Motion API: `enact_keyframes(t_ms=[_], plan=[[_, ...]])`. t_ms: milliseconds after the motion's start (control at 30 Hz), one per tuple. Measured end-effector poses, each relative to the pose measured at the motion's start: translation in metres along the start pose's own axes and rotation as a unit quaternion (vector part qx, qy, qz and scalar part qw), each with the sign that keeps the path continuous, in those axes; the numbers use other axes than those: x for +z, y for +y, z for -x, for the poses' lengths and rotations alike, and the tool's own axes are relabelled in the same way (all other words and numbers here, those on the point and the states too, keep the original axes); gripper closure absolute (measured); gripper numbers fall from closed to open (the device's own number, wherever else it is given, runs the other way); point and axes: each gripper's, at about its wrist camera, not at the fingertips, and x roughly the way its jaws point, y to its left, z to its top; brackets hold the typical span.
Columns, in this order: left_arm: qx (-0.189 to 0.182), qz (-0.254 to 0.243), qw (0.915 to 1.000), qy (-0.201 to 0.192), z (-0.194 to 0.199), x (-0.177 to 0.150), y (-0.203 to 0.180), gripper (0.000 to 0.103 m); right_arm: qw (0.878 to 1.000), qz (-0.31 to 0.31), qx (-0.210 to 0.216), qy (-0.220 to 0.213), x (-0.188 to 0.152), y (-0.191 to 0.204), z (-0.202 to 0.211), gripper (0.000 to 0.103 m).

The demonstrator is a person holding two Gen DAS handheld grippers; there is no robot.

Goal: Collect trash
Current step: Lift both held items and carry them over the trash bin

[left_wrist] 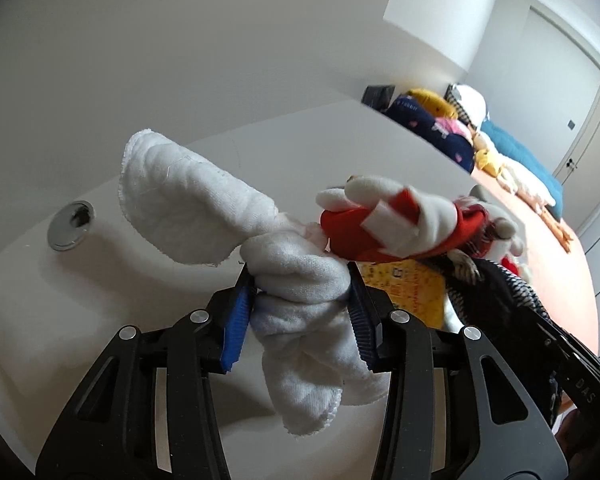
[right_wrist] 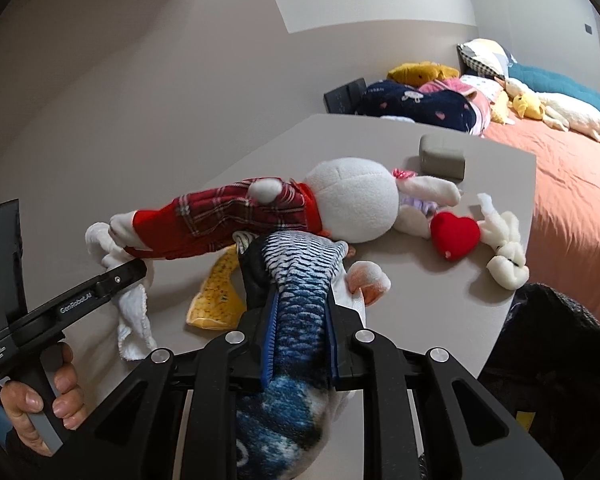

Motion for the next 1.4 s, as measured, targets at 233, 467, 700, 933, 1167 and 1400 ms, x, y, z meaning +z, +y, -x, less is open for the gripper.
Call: enact_keyframes(t_ms=[233, 467, 700, 933, 1167, 1400], plan=[[-0.009, -0.001, 0.9995, -0.029, 0.039, -0.003, 0.001, 0.059, 0.999, 0.014, 0.008, -0.033, 0.002, 0.016, 0.034, 0.082], [-0.016, -0.002, 0.9984, -0.055, 0.069, -0.006, -0.004, 0.059, 0.997, 0.023, 0.016, -0.069, 0.002, 0.025, 0.071, 0.082], [-0.032, -0.016, 0.9969, -0.070, 0.087, -0.014, -0.020, 0.059, 0.995, 0.023, 0.008, -0.098, -0.006, 0.021, 0.108, 0.082], [-0.051, -0.037, 0.9954, -0.072, 0.092, -0.023, -0.043, 0.059, 0.993, 0.017, -0.006, -0.115, -0.015, 0.009, 0.134, 0.082], [-0.072, -0.064, 0.9932, -0.066, 0.091, -0.031, -0.077, 0.059, 0.992, 0.006, -0.026, -0.125, -0.026, -0.012, 0.156, 0.082], [-0.094, -0.092, 0.9897, -0.056, 0.083, -0.038, -0.114, 0.059, 0.990, -0.012, -0.049, -0.132, -0.033, -0.040, 0.173, 0.082]])
